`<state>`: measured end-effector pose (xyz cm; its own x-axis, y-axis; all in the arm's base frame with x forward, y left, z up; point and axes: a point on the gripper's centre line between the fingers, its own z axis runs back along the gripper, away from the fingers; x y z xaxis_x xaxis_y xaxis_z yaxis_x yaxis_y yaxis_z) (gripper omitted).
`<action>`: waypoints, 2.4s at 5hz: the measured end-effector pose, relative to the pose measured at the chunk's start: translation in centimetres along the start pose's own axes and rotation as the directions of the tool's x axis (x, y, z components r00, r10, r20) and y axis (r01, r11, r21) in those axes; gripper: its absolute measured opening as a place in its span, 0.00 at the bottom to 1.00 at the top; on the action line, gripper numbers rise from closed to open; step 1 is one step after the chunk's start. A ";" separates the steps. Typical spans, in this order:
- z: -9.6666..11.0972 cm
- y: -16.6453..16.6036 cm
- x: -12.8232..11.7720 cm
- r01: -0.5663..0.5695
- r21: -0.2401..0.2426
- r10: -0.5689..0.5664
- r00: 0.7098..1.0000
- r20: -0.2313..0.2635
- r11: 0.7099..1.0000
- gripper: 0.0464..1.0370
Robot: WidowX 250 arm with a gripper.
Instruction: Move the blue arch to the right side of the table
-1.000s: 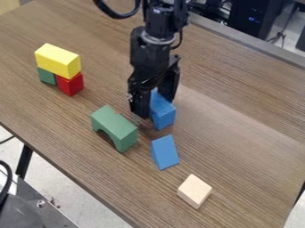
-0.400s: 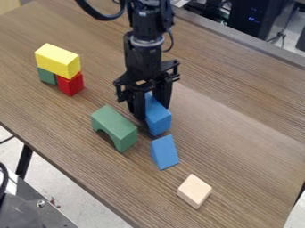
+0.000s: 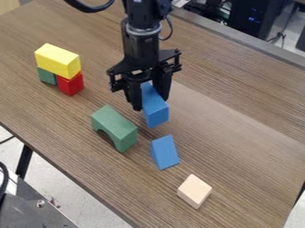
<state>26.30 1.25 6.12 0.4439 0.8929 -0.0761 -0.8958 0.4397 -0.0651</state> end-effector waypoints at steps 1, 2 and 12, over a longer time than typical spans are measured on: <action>1.0 -2.1 -2.1 0.226 0.037 -0.228 0.972 0.055 0.973 0.54; 1.8 -4.0 -4.9 0.462 0.061 -0.465 0.883 0.059 0.885 0.54; -1.0 -4.1 -8.0 0.830 0.057 -0.832 0.553 0.050 0.555 0.88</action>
<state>26.47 -7.83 6.00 0.9892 0.1328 0.0617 -0.1303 0.9906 -0.0426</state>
